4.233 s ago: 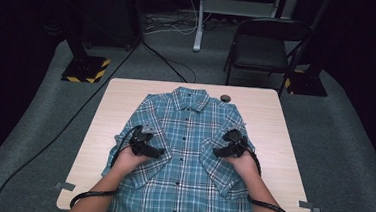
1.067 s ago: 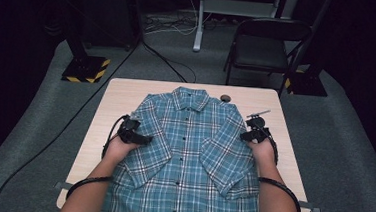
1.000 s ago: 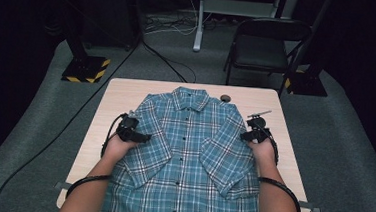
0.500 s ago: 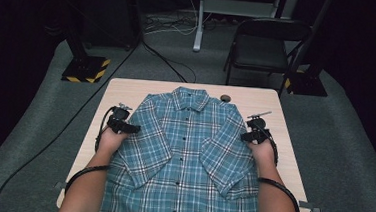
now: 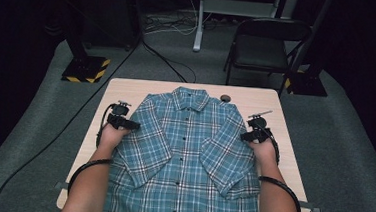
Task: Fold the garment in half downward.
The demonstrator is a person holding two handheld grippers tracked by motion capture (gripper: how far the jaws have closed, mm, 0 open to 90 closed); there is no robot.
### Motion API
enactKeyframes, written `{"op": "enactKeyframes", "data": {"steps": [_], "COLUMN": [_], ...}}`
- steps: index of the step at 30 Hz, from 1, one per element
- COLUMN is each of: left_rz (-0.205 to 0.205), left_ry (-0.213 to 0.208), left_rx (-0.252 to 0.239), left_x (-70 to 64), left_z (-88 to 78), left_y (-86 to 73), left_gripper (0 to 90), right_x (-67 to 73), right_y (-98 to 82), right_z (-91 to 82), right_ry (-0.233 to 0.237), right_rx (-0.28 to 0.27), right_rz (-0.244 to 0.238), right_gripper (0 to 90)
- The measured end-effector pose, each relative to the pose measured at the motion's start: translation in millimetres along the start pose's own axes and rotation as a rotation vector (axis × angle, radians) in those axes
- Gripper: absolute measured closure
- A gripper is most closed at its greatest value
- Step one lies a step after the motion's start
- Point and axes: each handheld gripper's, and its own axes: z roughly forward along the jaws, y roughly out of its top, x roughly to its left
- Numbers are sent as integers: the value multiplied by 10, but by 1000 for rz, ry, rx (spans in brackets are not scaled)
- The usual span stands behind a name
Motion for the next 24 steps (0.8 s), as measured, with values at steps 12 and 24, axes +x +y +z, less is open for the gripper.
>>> {"op": "enactKeyframes", "data": {"steps": [12, 24], "left_rz": [15, 83], "left_ry": [-89, -126], "left_rx": [-37, -177], "left_x": [-35, -108], "left_z": [-57, -568], "left_y": [-10, 457], "left_gripper": [698, 845], "right_x": [34, 1], "right_y": [63, 314], "right_z": [16, -370], "right_ry": [83, 99], "right_rx": [20, -75], "right_rz": [-5, -35], "right_gripper": [821, 846]}}
